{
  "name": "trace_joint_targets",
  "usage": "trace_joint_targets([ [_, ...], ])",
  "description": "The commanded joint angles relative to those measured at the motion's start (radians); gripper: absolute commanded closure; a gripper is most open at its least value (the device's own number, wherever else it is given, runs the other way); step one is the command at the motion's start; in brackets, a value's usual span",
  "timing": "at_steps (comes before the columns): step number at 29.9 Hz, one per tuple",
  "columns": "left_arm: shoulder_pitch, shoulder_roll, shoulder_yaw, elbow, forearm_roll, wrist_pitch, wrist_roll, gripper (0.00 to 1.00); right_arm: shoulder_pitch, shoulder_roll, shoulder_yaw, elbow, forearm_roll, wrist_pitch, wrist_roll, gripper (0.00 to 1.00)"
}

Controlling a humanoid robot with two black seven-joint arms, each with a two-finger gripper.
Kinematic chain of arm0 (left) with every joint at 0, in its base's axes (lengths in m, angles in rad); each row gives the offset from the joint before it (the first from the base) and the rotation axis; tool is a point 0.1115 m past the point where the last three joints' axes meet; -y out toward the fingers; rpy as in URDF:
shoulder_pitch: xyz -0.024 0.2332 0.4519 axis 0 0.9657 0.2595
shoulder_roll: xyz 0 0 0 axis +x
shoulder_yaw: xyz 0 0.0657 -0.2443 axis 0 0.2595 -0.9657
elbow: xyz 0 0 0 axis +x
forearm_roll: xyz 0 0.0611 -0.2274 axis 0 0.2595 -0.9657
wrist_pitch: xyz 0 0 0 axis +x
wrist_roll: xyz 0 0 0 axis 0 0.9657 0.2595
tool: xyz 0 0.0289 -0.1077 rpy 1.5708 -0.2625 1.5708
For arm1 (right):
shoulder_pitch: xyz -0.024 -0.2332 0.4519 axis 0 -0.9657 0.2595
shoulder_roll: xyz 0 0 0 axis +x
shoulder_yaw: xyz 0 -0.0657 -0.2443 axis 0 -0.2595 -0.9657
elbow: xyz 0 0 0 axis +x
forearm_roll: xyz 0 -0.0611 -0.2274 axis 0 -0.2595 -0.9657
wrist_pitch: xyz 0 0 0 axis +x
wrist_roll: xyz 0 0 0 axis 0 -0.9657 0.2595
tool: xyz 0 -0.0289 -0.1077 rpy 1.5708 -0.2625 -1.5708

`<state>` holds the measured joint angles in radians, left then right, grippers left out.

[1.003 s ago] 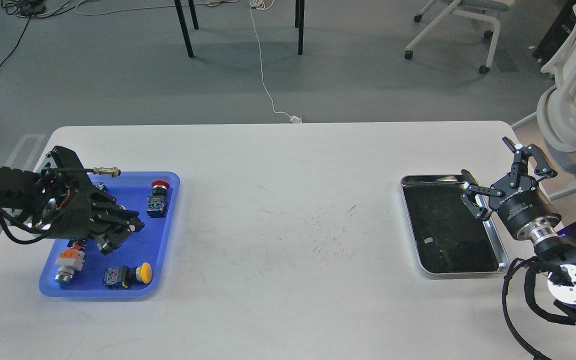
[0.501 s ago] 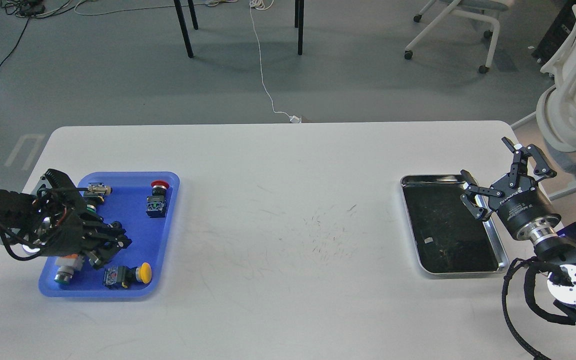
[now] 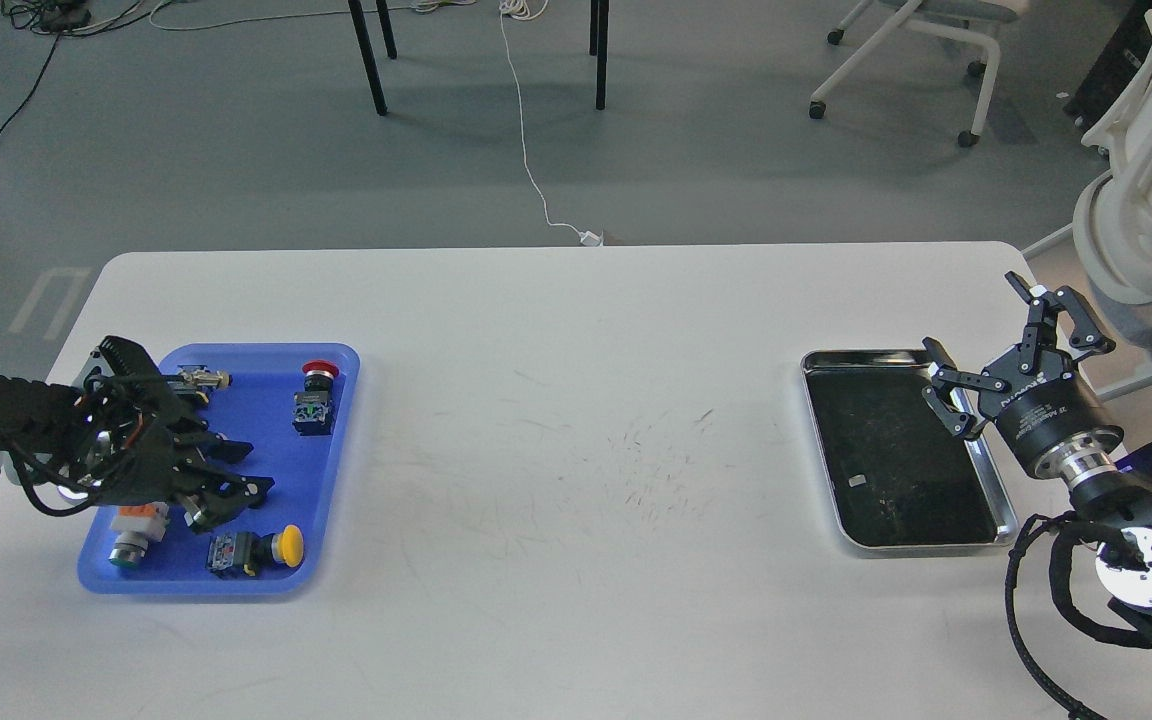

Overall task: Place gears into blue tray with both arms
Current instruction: 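Open the left gripper and lift it away from the blue tray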

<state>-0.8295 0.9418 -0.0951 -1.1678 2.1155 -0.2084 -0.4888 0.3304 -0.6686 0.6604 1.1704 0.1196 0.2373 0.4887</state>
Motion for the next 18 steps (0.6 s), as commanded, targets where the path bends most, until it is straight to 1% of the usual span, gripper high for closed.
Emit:
trace_joint_targets([
  [1,0.001,0.002,-0.170,-0.021,-0.104,0.004,0.000,0.08,0.007,0.000,0.002,0.000,0.000,0.002,0.000,0.03],
  [3,0.009,-0.003,-0.242,-0.064,-0.254,0.010,0.000,0.04,0.015,-0.002,-0.001,0.000,-0.001,0.002,0.000,0.03],
  [4,0.010,-0.003,-0.256,-0.087,-0.350,0.018,0.000,0.02,0.016,-0.002,-0.001,0.000,-0.003,0.002,0.000,0.03],
  [7,0.016,-0.018,-0.261,-0.148,-0.697,0.070,0.000,0.02,0.019,-0.005,-0.005,0.000,-0.009,0.002,0.000,0.03],
  [8,0.026,-0.040,-0.262,-0.170,-0.871,0.111,0.000,0.02,0.027,-0.008,-0.010,0.000,-0.009,0.002,0.000,0.03],
  [10,0.058,-0.107,-0.274,-0.182,-1.132,0.191,0.000,0.02,0.048,-0.009,-0.025,0.002,-0.014,0.002,0.000,0.03],
  [12,0.098,-0.161,-0.326,-0.185,-1.293,0.265,0.000,0.02,0.061,-0.009,-0.048,0.002,-0.023,0.002,0.000,0.03],
  [14,0.180,-0.217,-0.420,-0.185,-1.348,0.300,0.000,0.02,0.067,-0.009,-0.068,0.003,-0.041,0.001,0.000,0.03],
  [16,0.286,-0.291,-0.538,-0.184,-1.353,0.297,0.000,0.02,0.068,-0.011,-0.087,0.002,-0.073,-0.001,0.000,0.01],
  [18,0.392,-0.365,-0.670,-0.184,-1.356,0.282,0.000,0.02,0.067,-0.009,-0.094,0.002,-0.113,-0.003,0.000,0.01],
])
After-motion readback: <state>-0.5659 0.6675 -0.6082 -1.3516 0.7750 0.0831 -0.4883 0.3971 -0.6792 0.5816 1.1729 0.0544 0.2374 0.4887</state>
